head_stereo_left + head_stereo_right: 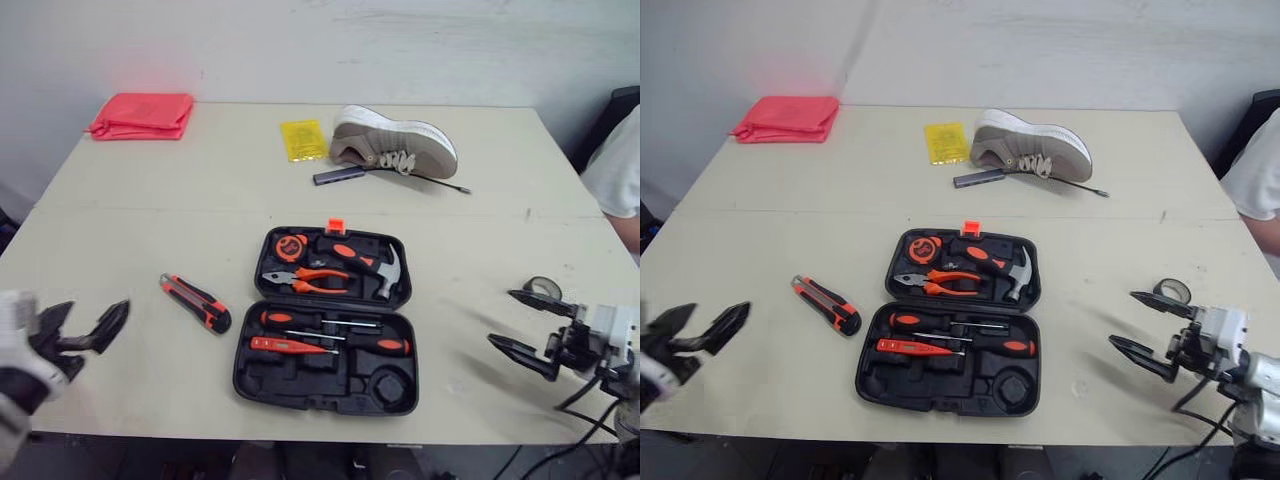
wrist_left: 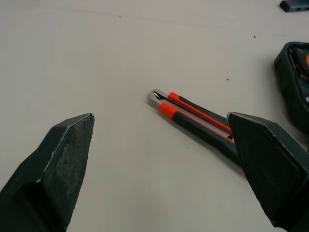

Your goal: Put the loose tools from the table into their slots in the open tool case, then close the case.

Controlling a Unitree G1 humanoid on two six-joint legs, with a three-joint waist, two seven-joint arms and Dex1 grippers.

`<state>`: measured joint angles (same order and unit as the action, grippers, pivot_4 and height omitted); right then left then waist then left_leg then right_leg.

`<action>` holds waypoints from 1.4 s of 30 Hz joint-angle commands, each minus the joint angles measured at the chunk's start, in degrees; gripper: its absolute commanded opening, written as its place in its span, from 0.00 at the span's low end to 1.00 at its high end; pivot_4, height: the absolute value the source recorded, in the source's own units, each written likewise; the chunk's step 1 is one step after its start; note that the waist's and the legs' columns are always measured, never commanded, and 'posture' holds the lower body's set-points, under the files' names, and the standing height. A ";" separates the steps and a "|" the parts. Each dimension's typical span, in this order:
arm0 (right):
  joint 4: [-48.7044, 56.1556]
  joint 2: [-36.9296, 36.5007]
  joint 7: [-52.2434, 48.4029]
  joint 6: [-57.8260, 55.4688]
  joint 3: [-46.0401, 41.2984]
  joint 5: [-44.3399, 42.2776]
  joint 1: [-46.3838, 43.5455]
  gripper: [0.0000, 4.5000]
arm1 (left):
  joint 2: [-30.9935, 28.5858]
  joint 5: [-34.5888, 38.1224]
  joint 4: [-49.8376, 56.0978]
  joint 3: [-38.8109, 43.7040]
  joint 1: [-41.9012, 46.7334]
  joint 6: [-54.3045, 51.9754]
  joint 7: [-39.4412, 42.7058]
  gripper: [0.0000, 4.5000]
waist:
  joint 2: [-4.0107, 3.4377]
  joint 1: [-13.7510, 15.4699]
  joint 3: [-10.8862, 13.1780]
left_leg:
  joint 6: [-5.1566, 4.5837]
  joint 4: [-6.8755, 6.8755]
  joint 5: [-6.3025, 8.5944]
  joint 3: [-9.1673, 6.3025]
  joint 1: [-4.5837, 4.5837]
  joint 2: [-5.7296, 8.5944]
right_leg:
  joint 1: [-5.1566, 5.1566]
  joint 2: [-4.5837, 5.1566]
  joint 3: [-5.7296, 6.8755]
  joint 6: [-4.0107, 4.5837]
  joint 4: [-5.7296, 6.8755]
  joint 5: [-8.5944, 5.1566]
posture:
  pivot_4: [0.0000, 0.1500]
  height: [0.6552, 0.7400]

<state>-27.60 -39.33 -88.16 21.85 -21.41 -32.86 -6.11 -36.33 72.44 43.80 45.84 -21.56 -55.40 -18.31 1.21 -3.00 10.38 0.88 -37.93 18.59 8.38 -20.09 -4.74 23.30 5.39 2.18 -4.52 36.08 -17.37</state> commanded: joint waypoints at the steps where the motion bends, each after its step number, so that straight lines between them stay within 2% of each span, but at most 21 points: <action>1: -1.87 0.01 -3.96 0.37 0.51 -0.86 -1.39 1.00 | -4.06 13.83 1.81 -6.28 1.43 0.07 -21.20 1.00 | 0.01 -0.03 0.01 | 0.09 0.00 -0.05 0.01 0.02 -0.01 | -0.01 0.00 -0.02 0.00 0.02 0.00 | 1.00 1.00; 3: -2.48 0.15 -4.23 0.65 1.14 -0.99 -2.24 1.00 | -5.63 17.13 0.72 -10.48 3.63 1.84 -28.96 1.00 | -0.02 0.02 0.02 | 0.36 0.00 -0.21 0.01 0.00 0.01 | 0.02 -0.02 0.02 0.03 0.01 -0.02 | 1.00 1.00; 7: -1.79 0.90 -4.32 0.45 2.25 -1.65 -3.54 1.00 | -5.70 18.90 -1.67 -20.78 10.22 4.24 -41.20 1.00 | -0.04 0.32 0.02 | 0.36 -0.04 -0.28 0.00 0.02 0.15 | -0.03 -0.02 0.02 0.01 0.00 0.00 | 1.00 1.00; 11: 0.76 1.66 -4.16 -0.09 3.14 -2.67 -3.02 1.00 | -6.04 19.51 -3.72 -27.59 16.02 5.74 -46.86 1.00 | -0.04 0.86 0.02 | 0.39 -0.05 -0.28 0.01 -0.02 0.30 | -0.02 -0.10 0.03 -0.01 -0.05 0.02 | 1.00 1.00; 13: 5.74 2.65 -2.92 -2.49 3.62 -4.73 -2.87 1.00 | -5.15 19.70 -4.67 -31.20 18.25 6.23 -48.82 1.00 | -0.05 1.26 0.02 | 0.43 -0.05 -0.27 0.02 -0.03 0.35 | 0.00 -0.16 0.02 -0.02 -0.07 0.02 | 1.00 1.00; 19: 15.59 4.48 -0.54 -6.57 5.25 -6.65 -0.88 1.00 | -3.54 17.64 -8.72 -38.36 24.71 6.24 -50.81 1.00 | -0.05 1.61 0.02 | 0.50 -0.09 -0.30 -0.01 -0.04 0.34 | 0.00 -0.62 -0.04 -0.04 -0.06 0.04 | 1.00 1.00; 26: 18.63 5.52 1.01 -8.08 5.03 -6.46 0.41 1.00 | -0.33 13.20 -14.50 -44.01 30.08 4.20 -49.95 1.00 | -0.05 1.76 0.02 | 0.50 -0.11 -0.30 0.02 -0.07 0.28 | 0.02 -0.80 -0.15 -0.07 -0.12 0.05 | 1.00 1.00; 30: 19.53 6.09 1.54 -8.62 5.17 -6.29 0.41 1.00 | -0.49 11.03 -17.75 -46.73 32.71 -0.31 -49.72 1.00 | -0.13 1.74 -0.02 | 0.53 -0.12 -0.33 0.03 -0.03 0.27 | 0.01 -0.86 -0.21 -0.05 -0.07 0.06 | 1.00 1.00; 33: 20.00 6.48 1.87 -8.79 5.33 -6.19 0.39 1.00 | 0.30 8.67 -18.99 -47.02 32.82 -2.20 -49.40 1.00 | -0.35 1.75 -0.15 | 0.53 -0.12 -0.34 0.02 -0.02 0.28 | 0.00 -0.86 -0.21 -0.06 -0.07 0.07 | 1.00 1.00; 36: 20.40 6.67 2.02 -8.88 5.03 -6.38 0.55 1.00 | 0.56 9.48 -17.80 -43.96 28.39 -1.97 -49.99 1.00 | -0.55 1.51 -0.27 | 0.53 -0.12 -0.34 0.03 -0.01 0.28 | 0.00 -0.86 -0.24 -0.07 -0.07 0.07 | 1.00 1.00; 39: 20.60 6.55 2.23 -9.07 4.65 -6.49 0.66 1.00 | 0.11 10.31 -16.28 -39.71 22.31 -1.20 -49.70 0.82 | -0.65 1.04 -0.33 | 0.57 -0.09 -0.31 0.06 0.05 0.19 | 0.01 -0.91 -0.40 -0.06 -0.08 0.07 | 1.00 1.00; 42: 20.95 6.35 2.48 -9.34 4.41 -6.45 0.75 1.00 | -0.47 10.68 -15.49 -36.27 17.15 -1.08 -47.70 0.56 | -0.63 0.86 -0.32 | 0.74 0.11 -0.17 0.00 0.83 0.22 | -0.32 -0.97 -0.94 0.11 -0.09 0.01 | 1.00 1.00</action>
<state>-8.92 -32.73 -85.72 12.42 -16.00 -38.17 -5.44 -36.44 82.77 30.84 9.19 -0.46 -55.09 -66.10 0.58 -2.14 10.06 1.65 -37.73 18.45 8.35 -19.10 -4.50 22.76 4.38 1.20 -4.36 35.97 -17.39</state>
